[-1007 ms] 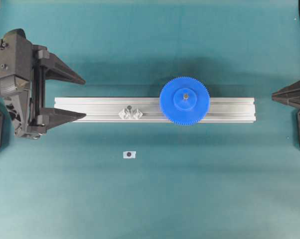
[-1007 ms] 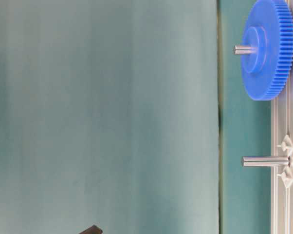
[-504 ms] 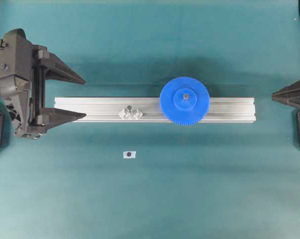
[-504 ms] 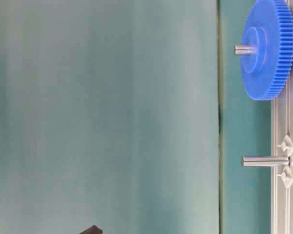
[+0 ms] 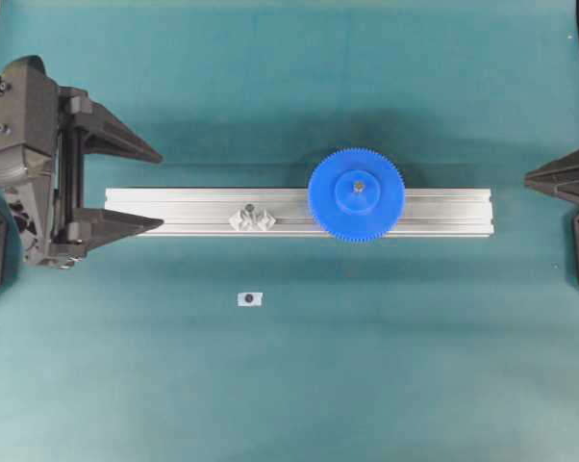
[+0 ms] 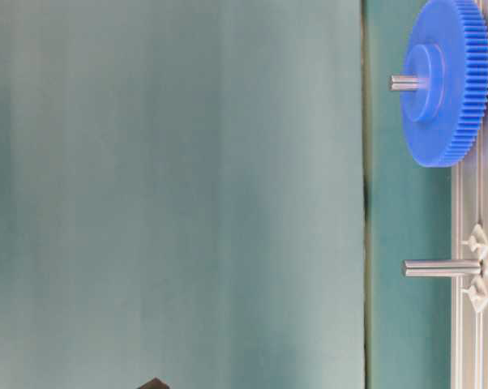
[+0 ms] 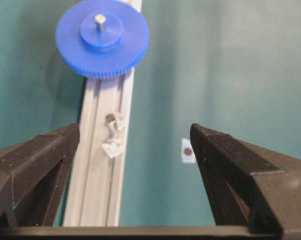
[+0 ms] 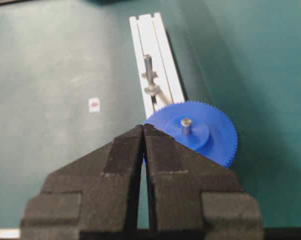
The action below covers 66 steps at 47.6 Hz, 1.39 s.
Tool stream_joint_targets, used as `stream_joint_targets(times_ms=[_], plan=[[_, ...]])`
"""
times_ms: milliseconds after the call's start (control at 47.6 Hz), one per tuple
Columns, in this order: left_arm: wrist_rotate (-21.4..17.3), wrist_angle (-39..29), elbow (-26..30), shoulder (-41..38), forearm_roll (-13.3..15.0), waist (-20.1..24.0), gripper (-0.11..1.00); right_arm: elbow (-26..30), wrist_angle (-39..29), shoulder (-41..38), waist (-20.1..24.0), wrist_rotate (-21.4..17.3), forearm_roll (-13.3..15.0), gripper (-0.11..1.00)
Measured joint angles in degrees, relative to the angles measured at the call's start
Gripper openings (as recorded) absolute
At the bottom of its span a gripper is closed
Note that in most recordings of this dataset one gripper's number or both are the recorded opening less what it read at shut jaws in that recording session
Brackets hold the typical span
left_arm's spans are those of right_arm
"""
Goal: Find the location of the shaft and insert the large gear.
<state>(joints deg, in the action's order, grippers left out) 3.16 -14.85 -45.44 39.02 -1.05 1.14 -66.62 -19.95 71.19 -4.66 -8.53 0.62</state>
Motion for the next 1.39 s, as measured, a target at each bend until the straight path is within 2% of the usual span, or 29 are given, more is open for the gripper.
stream_joint_targets(times_ms=[1385], plan=[[1.1, 0.0, -0.7, 0.1, 0.0, 0.0, 0.91, -0.1, -0.3, 0.0, 0.0, 0.0, 0.0, 0.08]])
